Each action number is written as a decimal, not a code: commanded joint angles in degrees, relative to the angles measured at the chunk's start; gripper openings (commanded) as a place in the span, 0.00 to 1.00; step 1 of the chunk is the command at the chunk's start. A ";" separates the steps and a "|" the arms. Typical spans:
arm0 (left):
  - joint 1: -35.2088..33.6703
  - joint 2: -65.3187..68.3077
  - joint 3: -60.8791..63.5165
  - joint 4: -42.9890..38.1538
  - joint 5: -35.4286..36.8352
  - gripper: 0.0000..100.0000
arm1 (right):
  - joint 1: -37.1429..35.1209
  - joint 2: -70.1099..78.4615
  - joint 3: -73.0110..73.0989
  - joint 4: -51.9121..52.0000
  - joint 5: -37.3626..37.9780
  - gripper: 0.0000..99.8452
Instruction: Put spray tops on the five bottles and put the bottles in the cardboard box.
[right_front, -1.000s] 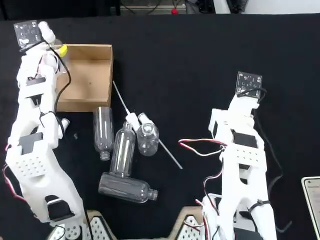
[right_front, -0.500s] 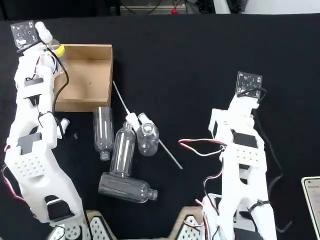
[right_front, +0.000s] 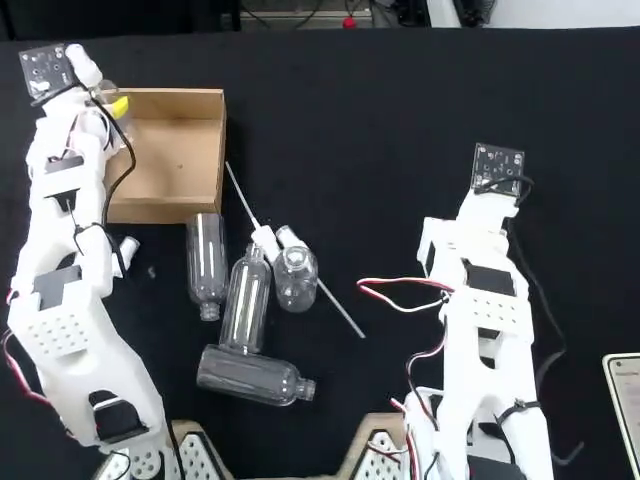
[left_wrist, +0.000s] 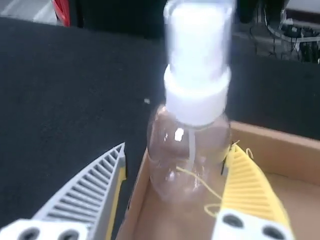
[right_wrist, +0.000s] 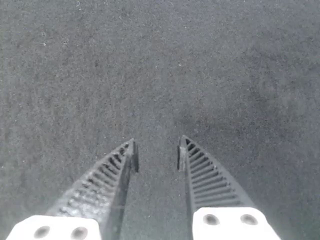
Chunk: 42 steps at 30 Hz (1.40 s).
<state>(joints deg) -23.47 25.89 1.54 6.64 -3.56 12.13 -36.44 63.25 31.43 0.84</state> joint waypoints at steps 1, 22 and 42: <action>-1.10 -1.58 -4.70 2.81 0.26 0.30 | 0.53 0.40 -0.22 -1.41 -0.26 0.13; -1.19 -1.58 -4.79 2.81 0.62 0.34 | 0.53 0.40 -0.22 -1.41 -0.18 0.13; -1.19 -1.67 -4.35 2.90 -2.46 0.35 | 0.53 0.40 -0.22 -1.41 0.00 0.13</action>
<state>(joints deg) -23.91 25.89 0.31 9.36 -4.00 12.13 -36.44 63.25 31.43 0.84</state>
